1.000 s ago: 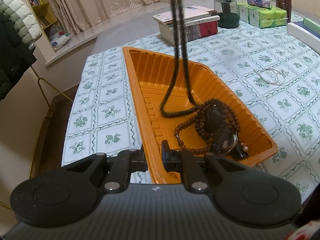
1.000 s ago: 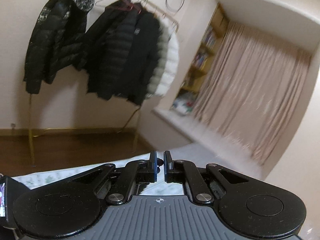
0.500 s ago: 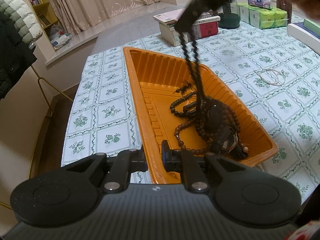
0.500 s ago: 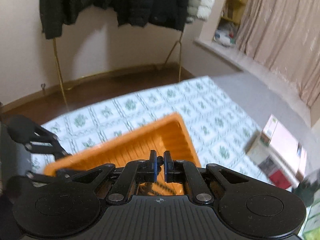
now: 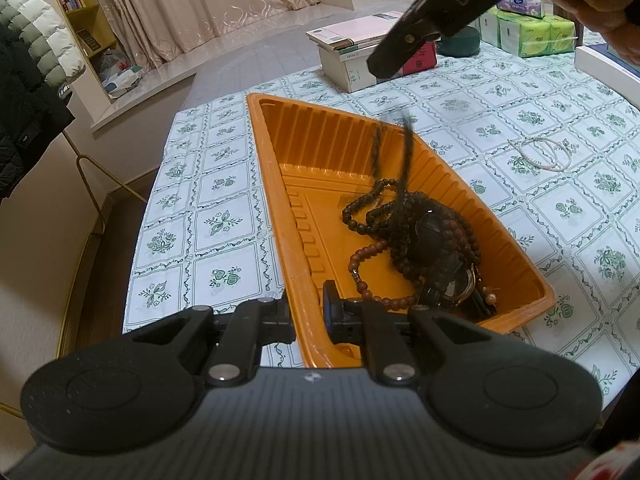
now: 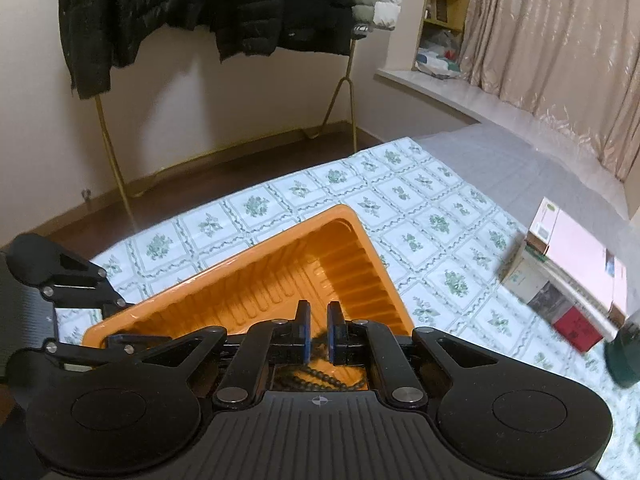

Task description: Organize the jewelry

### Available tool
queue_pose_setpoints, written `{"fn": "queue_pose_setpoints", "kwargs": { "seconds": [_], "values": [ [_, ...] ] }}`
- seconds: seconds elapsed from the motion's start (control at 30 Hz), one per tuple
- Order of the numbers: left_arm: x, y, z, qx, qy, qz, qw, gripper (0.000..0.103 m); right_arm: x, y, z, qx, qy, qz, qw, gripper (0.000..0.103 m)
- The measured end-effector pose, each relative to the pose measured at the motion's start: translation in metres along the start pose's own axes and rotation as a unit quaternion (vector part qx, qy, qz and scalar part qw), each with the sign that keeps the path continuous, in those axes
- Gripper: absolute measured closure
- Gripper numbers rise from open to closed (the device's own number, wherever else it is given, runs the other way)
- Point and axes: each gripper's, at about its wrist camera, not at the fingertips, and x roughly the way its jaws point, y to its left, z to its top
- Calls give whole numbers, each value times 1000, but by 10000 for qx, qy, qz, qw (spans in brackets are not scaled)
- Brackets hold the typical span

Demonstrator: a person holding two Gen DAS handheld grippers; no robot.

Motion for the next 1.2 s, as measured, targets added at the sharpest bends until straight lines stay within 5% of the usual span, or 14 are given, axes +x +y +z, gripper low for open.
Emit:
{"fn": "queue_pose_setpoints", "kwargs": {
  "seconds": [0.07,0.13,0.2,0.23,0.4,0.7,1.0,1.1,1.2],
  "values": [
    [0,0,0,3,6,0,10000,92,-7,-6,-6,189,-80,-51,9998,94],
    [-1,0,0,-7,2,-1,10000,92,-16,-13,-16,408,-163,-87,9990,80],
    [0,0,0,-15,2,7,10000,92,-26,-22,-32,715,-271,-141,9970,54],
    [-1,0,-1,-18,0,10,10000,92,-31,-27,-42,867,-314,-174,9956,53],
    [-1,-1,0,-13,-1,26,10000,92,-51,-44,-110,1630,-339,-689,9836,53],
    [-3,-3,-1,0,28,65,10000,92,-63,-68,-235,2840,-21,-1770,9424,53],
    [-2,-3,1,-45,48,67,10000,92,-66,-111,-263,3341,-271,-2227,9154,55],
    [-2,-4,2,-8,68,65,10000,92,-58,-125,-264,3312,-185,-2304,9148,72],
    [-2,-4,3,1,75,68,9999,92,-46,-136,-263,3224,-77,-2362,9166,75]
  ]
}}
